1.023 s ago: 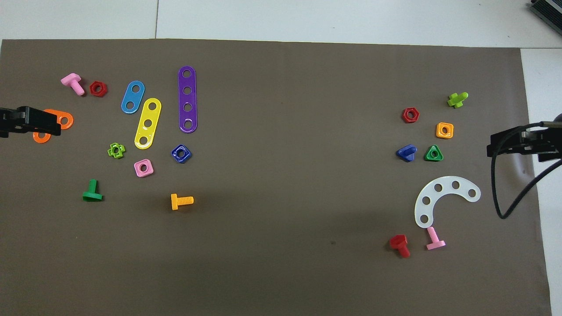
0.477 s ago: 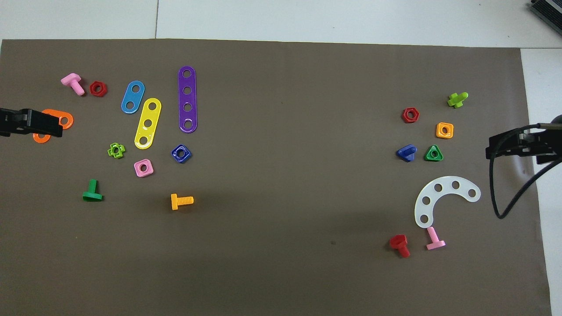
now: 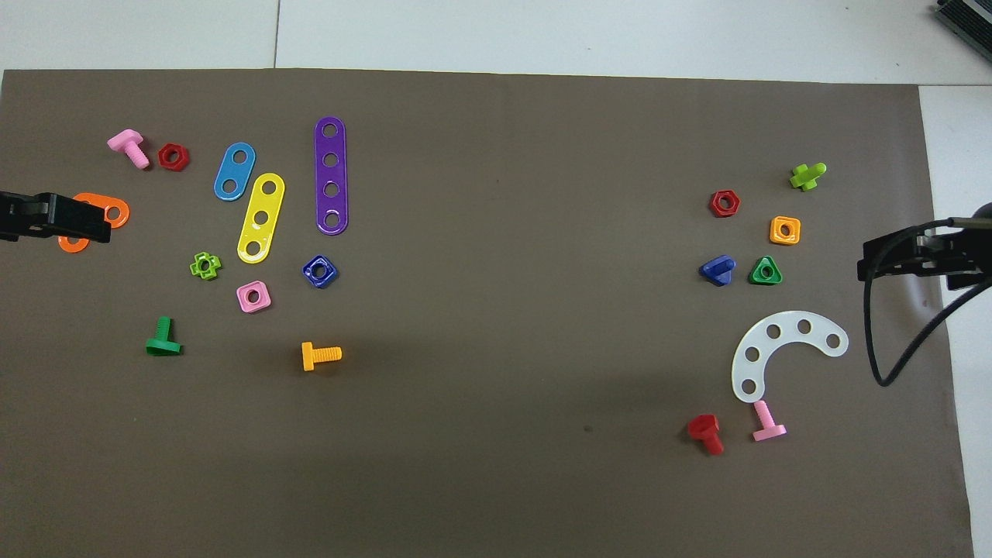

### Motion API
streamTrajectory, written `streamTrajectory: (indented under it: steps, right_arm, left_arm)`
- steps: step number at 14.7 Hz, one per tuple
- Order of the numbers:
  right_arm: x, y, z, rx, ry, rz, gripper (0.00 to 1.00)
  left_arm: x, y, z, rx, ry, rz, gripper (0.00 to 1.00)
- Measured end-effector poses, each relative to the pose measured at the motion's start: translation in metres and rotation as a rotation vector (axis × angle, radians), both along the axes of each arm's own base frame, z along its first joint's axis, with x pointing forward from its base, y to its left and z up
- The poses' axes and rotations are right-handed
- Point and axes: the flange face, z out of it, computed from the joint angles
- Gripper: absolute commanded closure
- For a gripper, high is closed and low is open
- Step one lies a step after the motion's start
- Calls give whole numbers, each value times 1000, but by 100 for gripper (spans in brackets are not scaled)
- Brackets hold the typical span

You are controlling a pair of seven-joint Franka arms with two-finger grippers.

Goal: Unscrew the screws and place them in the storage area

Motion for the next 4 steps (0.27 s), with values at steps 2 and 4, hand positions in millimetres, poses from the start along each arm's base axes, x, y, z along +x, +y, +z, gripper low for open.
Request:
streamTrajectory:
  steps: [2, 4]
  right_arm:
    - [0, 3, 1, 0, -2, 6, 0]
    - [0, 4, 1, 0, -2, 7, 0]
  left_arm:
    - [0, 0, 0, 0, 0, 0, 0]
    - [0, 0, 0, 0, 0, 0, 0]
